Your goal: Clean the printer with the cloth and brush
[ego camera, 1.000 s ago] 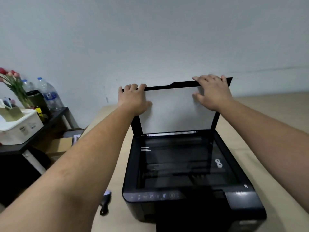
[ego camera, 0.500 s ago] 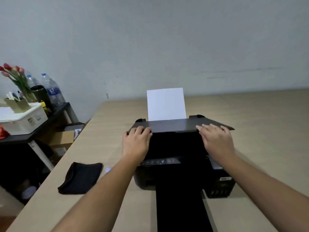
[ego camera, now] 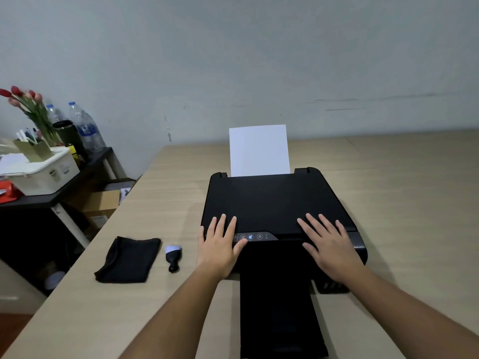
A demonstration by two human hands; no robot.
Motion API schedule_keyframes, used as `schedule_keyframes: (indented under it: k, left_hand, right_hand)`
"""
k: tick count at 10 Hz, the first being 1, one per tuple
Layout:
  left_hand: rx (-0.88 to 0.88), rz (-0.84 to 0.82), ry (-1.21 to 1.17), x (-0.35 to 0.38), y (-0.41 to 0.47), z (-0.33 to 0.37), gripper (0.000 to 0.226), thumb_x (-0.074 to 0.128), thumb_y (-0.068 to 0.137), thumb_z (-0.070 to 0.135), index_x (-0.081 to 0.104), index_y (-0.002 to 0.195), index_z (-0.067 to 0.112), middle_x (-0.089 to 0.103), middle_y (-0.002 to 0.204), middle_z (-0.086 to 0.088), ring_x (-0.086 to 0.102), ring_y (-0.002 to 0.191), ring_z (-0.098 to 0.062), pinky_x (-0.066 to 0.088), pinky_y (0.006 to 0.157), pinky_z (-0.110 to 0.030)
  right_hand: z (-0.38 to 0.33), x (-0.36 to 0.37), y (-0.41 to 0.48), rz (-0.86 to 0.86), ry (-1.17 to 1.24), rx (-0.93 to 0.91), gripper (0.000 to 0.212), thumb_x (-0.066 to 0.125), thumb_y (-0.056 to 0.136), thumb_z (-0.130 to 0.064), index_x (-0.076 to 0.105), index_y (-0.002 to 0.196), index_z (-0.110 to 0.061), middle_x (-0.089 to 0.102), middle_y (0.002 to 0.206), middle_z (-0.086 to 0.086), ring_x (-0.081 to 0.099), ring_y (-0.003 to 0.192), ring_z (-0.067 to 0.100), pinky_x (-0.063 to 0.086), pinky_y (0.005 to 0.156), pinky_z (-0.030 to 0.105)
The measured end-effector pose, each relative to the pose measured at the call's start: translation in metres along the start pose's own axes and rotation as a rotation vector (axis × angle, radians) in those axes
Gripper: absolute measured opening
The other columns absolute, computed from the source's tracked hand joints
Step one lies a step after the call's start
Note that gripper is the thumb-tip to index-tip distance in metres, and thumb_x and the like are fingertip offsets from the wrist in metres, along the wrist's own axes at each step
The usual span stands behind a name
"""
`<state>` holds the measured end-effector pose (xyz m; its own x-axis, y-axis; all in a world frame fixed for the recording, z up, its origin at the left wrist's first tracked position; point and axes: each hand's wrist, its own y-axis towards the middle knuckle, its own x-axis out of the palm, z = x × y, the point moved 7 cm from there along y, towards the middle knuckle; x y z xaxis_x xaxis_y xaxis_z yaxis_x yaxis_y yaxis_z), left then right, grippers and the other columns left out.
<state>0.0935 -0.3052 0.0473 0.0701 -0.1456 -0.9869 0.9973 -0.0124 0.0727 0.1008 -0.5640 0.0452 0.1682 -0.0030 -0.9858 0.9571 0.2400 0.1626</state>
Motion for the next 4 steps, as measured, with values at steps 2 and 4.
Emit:
schedule_keyframes:
  k: [2,4]
  left_hand:
    - [0.006,-0.004,0.028,0.0006,0.0040,-0.0031,0.065,0.017,0.094,0.062,0.004,0.152,0.034,0.003,0.162,0.004,-0.004,0.149,-0.020,-0.001,0.120,-0.043]
    - [0.013,0.001,-0.038,-0.0043,0.0057,-0.0024,0.066,0.021,0.094,0.061,0.005,0.152,0.033,0.001,0.162,0.004,-0.005,0.149,-0.018,-0.002,0.120,-0.042]
  right_hand:
    - [-0.0003,-0.0041,0.0003,-0.053,0.014,0.069,0.054,0.021,0.090,-0.049,0.033,0.140,-0.031,0.051,0.140,-0.004,0.050,0.127,0.024,0.041,0.100,0.048]
    - [-0.0046,-0.0055,0.0058,-0.083,0.113,-0.001,0.055,0.028,0.097,-0.046,0.007,0.147,-0.037,0.010,0.158,-0.009,0.006,0.146,0.018,0.006,0.117,0.044]
